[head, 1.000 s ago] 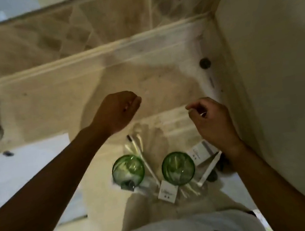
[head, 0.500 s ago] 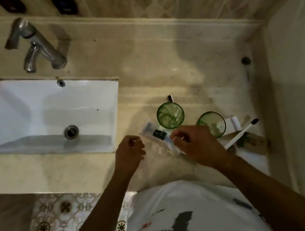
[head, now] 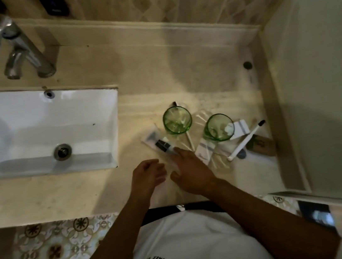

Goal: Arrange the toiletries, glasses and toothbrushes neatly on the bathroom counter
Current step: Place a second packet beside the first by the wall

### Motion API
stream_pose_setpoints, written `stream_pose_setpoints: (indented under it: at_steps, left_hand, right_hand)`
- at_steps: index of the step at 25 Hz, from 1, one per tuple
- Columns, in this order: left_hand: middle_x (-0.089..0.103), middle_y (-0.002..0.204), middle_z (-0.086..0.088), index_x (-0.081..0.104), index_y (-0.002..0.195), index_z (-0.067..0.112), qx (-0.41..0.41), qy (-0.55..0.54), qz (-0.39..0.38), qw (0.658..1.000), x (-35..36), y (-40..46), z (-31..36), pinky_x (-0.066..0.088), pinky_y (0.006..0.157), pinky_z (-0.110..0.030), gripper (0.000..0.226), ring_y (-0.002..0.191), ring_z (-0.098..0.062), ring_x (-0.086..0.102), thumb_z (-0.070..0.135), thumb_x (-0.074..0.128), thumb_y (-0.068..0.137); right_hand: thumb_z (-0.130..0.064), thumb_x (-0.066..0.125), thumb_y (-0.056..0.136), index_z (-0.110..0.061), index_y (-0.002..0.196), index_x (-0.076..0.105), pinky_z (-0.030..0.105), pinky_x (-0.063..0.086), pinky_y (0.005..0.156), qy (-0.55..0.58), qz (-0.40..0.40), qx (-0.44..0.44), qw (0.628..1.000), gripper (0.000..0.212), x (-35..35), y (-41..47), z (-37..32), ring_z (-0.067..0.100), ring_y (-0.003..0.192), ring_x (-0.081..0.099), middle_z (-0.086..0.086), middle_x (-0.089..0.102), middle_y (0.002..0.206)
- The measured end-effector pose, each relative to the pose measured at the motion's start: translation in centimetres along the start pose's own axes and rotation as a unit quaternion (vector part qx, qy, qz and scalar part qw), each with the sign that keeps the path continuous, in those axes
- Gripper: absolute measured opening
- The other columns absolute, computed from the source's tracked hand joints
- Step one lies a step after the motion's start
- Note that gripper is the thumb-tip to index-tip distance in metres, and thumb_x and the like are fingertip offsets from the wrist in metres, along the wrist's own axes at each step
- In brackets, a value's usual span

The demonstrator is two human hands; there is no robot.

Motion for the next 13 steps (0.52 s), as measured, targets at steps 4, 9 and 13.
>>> stream_pose_setpoints:
  at_steps: [4, 9, 13]
  left_hand:
    - [0.075, 0.092, -0.023, 0.068, 0.100, 0.000, 0.009, 0.108, -0.056, 0.993, 2.1, -1.0, -0.6, 0.058, 0.079, -0.048, 0.017, 0.082, -0.038, 0.073, 0.004, 0.052, 0.096]
    - [0.076, 0.097, -0.015, 0.072, 0.097, 0.010, 0.074, 0.300, -0.163, 0.937, 8.9, -1.3, -0.7, 0.058, 0.082, -0.044, 0.014, 0.088, -0.032, 0.073, 0.015, 0.059, 0.092]
    - [0.070, 0.110, -0.011, 0.070, 0.112, 0.007, 0.375, 0.514, -0.231, 0.736, 16.9, -3.8, 0.8, 0.045, 0.086, -0.028, 0.027, 0.098, -0.026, 0.066, 0.013, 0.057, 0.089]
  right_hand:
    - [-0.034, 0.048, 0.089, -0.012, 0.132, 0.059, 0.038, 0.040, 0.110, 0.114, 0.072, 0.016, 0.991, 0.049, -0.3, -1.9, 1.6, 0.025, 0.132, 0.047, 0.009, 0.050, 0.144]
    - [-0.025, 0.058, 0.083, -0.012, 0.095, 0.074, 0.032, 0.045, 0.089, 0.213, 0.282, 0.177, 0.919, 0.024, -3.0, -6.3, 10.8, 0.027, 0.098, 0.063, 0.009, 0.066, 0.101]
    - [-0.018, 0.061, 0.082, -0.010, 0.126, 0.062, 0.036, 0.037, 0.104, 0.151, 0.273, 0.278, 0.909, 0.044, -3.0, -8.9, 17.4, 0.035, 0.121, 0.050, 0.015, 0.057, 0.130]
Point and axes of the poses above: each hand's wrist, its own y-axis towards the middle knuckle, its own x-axis out of the palm, z = x × y, the point moved 7 cm from there along y, towards the middle knuckle
